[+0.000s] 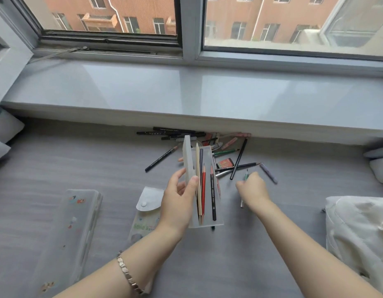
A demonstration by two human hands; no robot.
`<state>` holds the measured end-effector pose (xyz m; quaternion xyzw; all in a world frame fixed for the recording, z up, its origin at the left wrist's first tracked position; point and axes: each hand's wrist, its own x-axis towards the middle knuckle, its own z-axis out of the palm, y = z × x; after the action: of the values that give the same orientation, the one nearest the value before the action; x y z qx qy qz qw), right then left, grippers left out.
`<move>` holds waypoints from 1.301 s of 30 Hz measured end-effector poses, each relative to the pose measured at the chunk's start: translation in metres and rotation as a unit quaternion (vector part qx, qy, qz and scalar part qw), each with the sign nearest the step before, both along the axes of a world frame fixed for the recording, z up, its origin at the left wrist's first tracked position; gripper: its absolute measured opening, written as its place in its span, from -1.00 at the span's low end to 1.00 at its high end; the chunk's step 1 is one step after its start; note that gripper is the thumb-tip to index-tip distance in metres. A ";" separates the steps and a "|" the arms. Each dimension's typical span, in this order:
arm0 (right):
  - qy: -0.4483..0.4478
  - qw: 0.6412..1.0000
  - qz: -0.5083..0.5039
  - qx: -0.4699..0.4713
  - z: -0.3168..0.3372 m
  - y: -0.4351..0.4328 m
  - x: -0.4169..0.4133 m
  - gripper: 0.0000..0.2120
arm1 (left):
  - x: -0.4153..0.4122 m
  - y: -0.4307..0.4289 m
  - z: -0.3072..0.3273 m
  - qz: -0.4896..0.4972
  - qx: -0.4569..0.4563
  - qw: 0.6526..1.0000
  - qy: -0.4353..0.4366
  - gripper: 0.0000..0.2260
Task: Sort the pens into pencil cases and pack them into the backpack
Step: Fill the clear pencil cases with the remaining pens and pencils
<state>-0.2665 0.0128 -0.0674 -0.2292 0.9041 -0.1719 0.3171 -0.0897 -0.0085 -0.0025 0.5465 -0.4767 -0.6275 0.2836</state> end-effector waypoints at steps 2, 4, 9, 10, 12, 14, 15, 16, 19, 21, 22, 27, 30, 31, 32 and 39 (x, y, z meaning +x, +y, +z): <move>-0.018 0.999 -0.023 -0.043 0.004 -0.008 -0.008 -0.77 | -0.001 -0.001 -0.001 -0.003 0.006 1.000 -0.005 -0.79; 0.000 0.997 -0.031 -0.072 0.013 -0.029 -0.017 -0.74 | -0.002 -0.008 -0.003 -0.007 0.005 1.000 -0.009 -0.82; 0.042 0.999 -0.006 -0.019 0.025 -0.077 -0.028 -0.61 | -0.001 -0.016 -0.002 -0.015 0.004 1.000 -0.018 -0.76; 0.050 0.999 0.009 0.009 0.023 -0.079 -0.028 -0.59 | 0.000 -0.018 -0.002 -0.016 0.003 1.000 -0.017 -0.73; 0.056 0.998 0.013 0.026 0.019 -0.078 -0.027 -0.60 | 0.002 -0.019 0.001 -0.018 0.001 1.000 -0.015 -0.69; 0.040 0.999 0.011 -0.001 0.023 -0.072 -0.024 -0.66 | 0.004 -0.020 0.002 -0.020 0.003 1.000 -0.014 -0.67; 0.022 0.999 0.015 -0.029 0.029 -0.067 -0.021 -0.70 | 0.005 -0.019 0.002 -0.020 0.005 1.000 -0.013 -0.66; 0.002 0.997 0.025 -0.068 0.037 -0.061 -0.015 -0.75 | 0.007 -0.018 0.002 -0.018 0.008 1.000 -0.012 -0.66; -0.048 0.979 0.089 -0.179 0.065 -0.034 0.013 -0.90 | 0.008 -0.012 0.001 -0.007 0.018 1.000 -0.005 -0.71; -0.033 0.968 0.145 -0.203 0.077 -0.015 0.035 -0.82 | 0.007 -0.005 0.002 -0.008 0.022 1.000 0.000 -0.73; -0.021 0.964 0.163 -0.209 0.079 -0.008 0.044 -0.82 | 0.006 -0.001 0.002 -0.012 0.022 1.000 0.005 -0.73; 0.018 0.966 0.153 -0.207 0.069 0.006 0.074 -0.72 | 0.004 0.016 0.008 -0.028 0.019 0.999 0.015 -0.69; 0.025 0.963 0.144 -0.224 0.065 0.010 0.087 -0.61 | 0.005 0.022 0.010 -0.033 0.012 0.999 0.013 -0.72; 0.039 0.963 0.161 -0.214 0.065 0.013 0.091 -0.59 | 0.006 0.023 0.010 -0.030 0.012 0.999 0.015 -0.73; 0.055 0.960 0.178 -0.209 0.065 0.015 0.094 -0.62 | 0.006 0.023 0.011 -0.026 0.014 0.999 0.014 -0.74; 0.054 0.983 0.061 -0.163 0.048 -0.017 0.026 -0.70 | 0.016 0.006 0.008 0.009 0.006 1.000 -0.015 -0.74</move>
<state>-0.2400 -0.0047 -0.0199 -0.3417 0.8642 -0.2841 0.2359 -0.0739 -0.0020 0.0053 0.5614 -0.4722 -0.6199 0.2786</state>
